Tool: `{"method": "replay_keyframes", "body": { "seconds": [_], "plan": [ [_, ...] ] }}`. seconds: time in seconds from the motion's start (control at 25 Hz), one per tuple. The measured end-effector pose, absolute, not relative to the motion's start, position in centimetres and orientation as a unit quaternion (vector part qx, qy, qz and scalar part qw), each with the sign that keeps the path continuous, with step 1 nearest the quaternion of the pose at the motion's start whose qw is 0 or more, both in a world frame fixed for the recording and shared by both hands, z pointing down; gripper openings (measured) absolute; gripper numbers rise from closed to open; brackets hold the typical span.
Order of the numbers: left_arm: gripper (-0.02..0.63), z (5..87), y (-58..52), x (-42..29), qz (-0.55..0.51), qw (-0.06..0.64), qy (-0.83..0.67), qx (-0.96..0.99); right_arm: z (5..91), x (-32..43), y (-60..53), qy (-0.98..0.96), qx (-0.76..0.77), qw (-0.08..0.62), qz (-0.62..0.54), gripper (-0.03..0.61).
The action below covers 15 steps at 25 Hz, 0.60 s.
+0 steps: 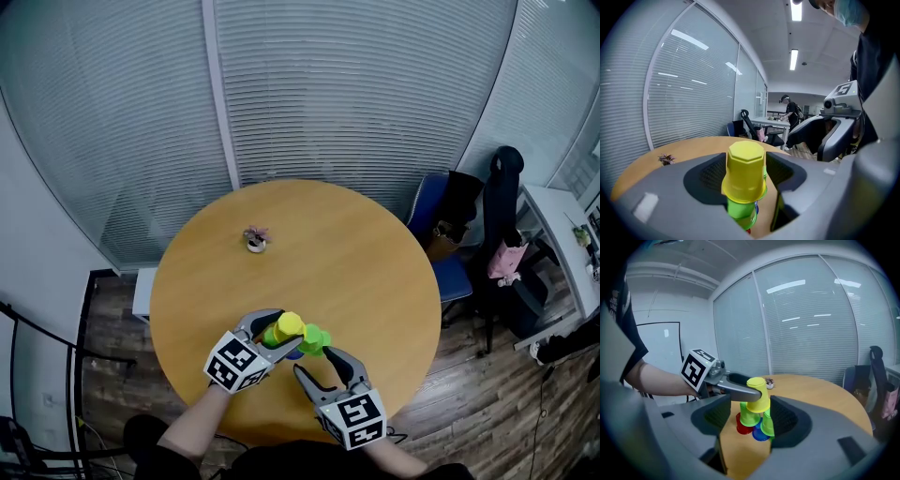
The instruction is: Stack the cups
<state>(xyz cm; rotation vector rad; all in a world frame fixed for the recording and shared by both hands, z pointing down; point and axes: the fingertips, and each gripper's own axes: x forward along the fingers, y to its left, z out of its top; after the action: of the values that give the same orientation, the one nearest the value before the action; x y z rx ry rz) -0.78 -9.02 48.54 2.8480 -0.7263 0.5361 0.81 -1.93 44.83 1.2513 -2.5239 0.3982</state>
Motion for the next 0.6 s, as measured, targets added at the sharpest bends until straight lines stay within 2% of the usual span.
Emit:
{"method": "replay_keyframes", "body": {
  "seconds": [0.16, 0.6],
  "plan": [
    [0.276, 48.4, -8.9, -0.7, 0.168, 0.082, -0.241, 0.952, 44.7, 0.7, -2.0, -0.877, 0.436, 0.146, 0.138, 0.252],
    [0.278, 47.2, -8.6, -1.9, 0.148, 0.071, -0.254, 0.953, 44.4, 0.3, -1.2, -0.871, 0.451, 0.140, 0.133, 0.252]
  ]
}}
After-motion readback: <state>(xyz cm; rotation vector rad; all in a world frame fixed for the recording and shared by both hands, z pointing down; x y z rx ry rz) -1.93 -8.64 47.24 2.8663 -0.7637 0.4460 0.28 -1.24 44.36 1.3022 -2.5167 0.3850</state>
